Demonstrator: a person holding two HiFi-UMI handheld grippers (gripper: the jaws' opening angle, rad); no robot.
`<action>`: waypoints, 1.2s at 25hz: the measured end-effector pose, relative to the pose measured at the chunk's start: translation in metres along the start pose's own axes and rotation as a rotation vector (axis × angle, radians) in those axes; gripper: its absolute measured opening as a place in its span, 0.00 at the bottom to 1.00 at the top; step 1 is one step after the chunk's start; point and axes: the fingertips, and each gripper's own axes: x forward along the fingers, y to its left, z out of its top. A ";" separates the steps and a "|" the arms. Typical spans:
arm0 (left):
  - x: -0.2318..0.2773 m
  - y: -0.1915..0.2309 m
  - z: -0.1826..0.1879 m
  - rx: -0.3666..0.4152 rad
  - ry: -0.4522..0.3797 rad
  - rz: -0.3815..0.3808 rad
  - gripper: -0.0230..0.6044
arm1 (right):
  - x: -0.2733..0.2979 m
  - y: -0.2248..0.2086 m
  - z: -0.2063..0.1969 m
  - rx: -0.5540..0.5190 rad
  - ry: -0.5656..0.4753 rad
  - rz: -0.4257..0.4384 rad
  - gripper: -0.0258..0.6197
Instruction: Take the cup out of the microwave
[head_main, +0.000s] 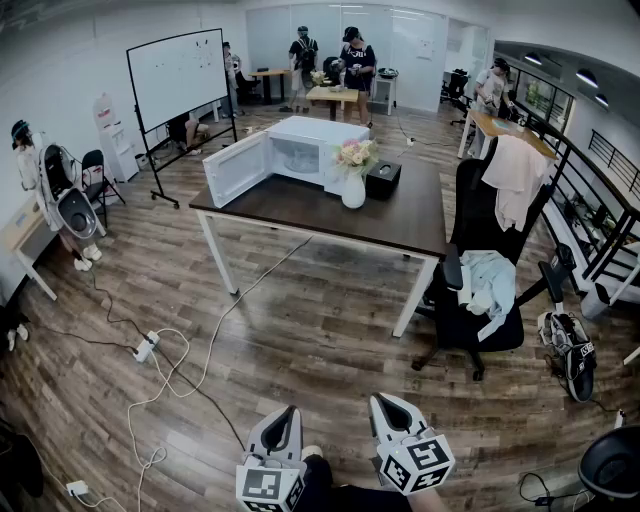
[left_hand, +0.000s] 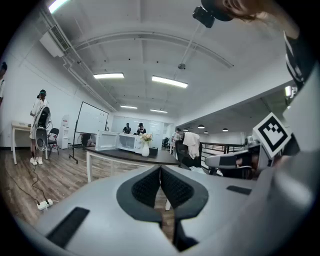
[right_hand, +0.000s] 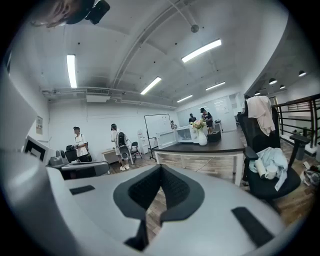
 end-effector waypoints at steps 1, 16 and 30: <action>-0.003 -0.003 0.000 0.000 0.000 0.002 0.05 | -0.005 0.000 0.001 0.000 -0.004 0.000 0.03; -0.022 -0.029 -0.005 0.026 0.000 0.036 0.05 | -0.045 -0.008 -0.003 -0.028 -0.001 -0.017 0.03; -0.002 -0.012 0.008 0.000 -0.021 0.050 0.57 | -0.022 -0.008 -0.004 -0.003 0.022 0.019 0.03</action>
